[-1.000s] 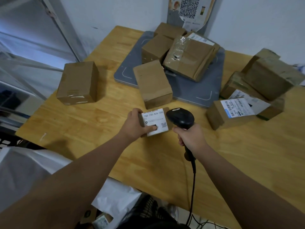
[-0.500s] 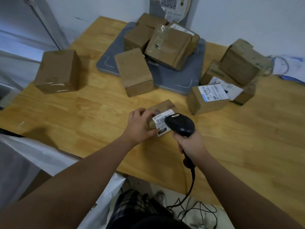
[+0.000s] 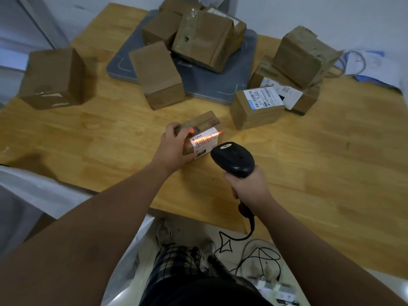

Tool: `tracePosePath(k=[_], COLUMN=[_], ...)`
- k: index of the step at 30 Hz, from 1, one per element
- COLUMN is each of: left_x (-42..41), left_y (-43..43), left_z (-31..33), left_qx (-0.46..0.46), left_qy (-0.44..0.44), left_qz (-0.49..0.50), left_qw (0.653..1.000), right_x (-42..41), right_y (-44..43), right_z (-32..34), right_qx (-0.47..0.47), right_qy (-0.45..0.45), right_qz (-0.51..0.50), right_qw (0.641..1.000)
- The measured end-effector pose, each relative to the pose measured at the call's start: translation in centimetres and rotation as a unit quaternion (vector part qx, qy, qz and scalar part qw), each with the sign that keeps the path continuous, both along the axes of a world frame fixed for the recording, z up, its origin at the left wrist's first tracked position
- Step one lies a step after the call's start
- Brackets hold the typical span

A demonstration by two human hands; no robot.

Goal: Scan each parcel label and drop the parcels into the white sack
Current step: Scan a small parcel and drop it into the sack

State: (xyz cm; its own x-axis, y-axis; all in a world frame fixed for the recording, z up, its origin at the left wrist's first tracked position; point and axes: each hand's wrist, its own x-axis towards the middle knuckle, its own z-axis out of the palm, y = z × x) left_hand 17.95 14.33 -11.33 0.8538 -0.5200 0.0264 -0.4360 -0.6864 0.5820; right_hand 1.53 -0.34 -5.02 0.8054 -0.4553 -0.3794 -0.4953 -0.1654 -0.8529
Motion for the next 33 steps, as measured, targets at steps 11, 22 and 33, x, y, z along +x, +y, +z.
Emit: tracePosePath(k=[11, 22, 33], left_x=[-0.09, -0.09, -0.38], left_y=[-0.27, -0.25, -0.20], left_z=[-0.01, -0.29, -0.28], left_qx=[-0.001, -0.008, -0.014], left_qy=[0.009, 0.010, 0.008], left_qz=[0.003, 0.010, 0.014], left_qw=[1.000, 1.000, 1.000], right_x=[-0.48, -0.50, -0.51], right_y=[0.05, -0.27, -0.48], right_z=[0.20, 0.10, 0.03], right_qx=[-0.008, -0.011, -0.008], right_qy=[0.014, 0.005, 0.004], right_qz=[0.018, 0.025, 0.019], right_qw=[1.000, 1.000, 1.000])
